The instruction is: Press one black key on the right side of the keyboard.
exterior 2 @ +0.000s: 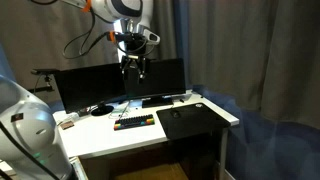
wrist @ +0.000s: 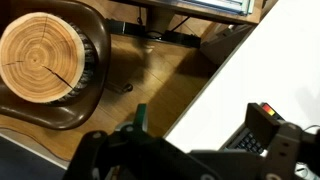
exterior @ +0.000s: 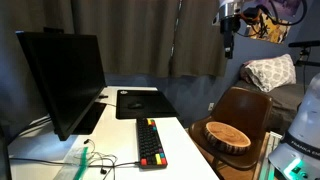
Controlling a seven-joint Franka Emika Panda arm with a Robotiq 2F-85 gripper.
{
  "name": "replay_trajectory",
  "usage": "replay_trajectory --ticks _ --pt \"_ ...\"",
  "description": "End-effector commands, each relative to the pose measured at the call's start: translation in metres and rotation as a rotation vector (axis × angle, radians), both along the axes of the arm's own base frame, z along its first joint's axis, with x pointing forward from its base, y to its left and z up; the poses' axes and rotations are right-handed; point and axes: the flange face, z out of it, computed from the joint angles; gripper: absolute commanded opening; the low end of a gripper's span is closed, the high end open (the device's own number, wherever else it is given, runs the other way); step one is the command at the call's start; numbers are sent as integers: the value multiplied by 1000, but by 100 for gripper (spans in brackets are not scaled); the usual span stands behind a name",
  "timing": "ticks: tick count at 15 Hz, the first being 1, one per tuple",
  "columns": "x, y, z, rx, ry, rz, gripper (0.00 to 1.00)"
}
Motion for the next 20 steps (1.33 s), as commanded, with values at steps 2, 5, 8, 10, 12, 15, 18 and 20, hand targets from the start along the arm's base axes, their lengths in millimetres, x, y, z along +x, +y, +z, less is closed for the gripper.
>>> replay_trajectory --ticks 2,5,8,10,12,15,18,20 --pt "0 0 1 0 1 0 100" --pt "0 0 1 0 0 0 100" --pt "0 0 1 0 0 0 100" --pt "0 0 1 0 0 0 100" --pt "0 0 1 0 0 0 100" --pt "3 22 -9 -2 -3 71 100" --pt "-8 72 -32 89 25 232 100" --pt "-16 105 -49 139 33 326 100"
